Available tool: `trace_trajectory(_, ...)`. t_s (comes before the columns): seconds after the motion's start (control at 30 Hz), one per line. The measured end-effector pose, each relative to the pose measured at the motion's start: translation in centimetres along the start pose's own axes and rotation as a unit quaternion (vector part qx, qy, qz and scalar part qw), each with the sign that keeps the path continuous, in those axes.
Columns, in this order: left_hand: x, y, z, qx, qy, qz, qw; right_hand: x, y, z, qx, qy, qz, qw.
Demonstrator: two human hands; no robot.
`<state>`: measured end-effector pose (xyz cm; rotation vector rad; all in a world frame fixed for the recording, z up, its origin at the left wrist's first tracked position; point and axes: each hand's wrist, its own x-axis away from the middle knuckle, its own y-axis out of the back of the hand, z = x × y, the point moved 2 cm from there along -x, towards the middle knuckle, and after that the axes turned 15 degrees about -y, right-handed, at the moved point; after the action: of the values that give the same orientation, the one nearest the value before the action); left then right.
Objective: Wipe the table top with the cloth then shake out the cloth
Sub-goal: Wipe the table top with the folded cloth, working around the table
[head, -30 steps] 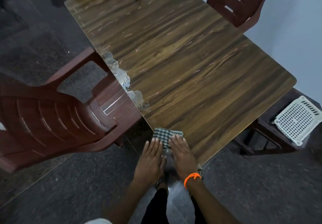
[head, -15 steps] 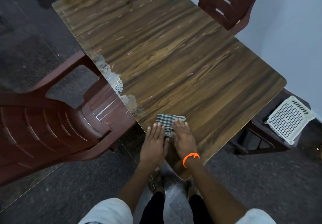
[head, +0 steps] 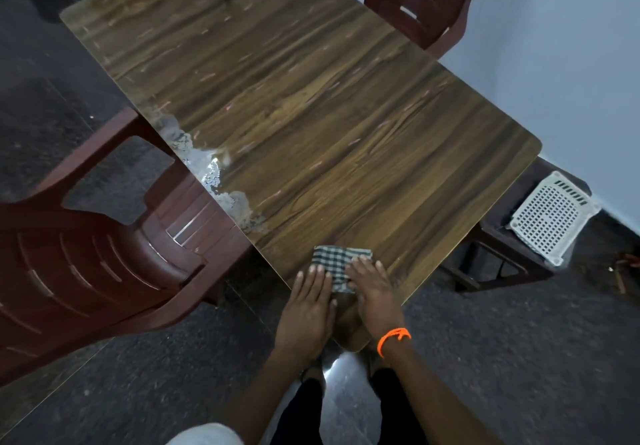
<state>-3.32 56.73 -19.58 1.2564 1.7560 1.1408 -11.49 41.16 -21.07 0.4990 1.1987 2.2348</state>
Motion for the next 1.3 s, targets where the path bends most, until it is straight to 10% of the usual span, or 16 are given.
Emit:
trace_trajectory(0.93, -14.2, 0.6, -0.8, -0.016, 0.110, 0.054, 0.992, -14.6, 4.6, -4.1, -0.026, 0.001, 0.057, 0.998)
trace_trajectory(1.3, -9.5, -1.2, -2.4, -0.015, 0.138, 0.038, 0.990, -12.4, 3.9, -3.2, -0.049, 0.154, 0.131, 0.978)
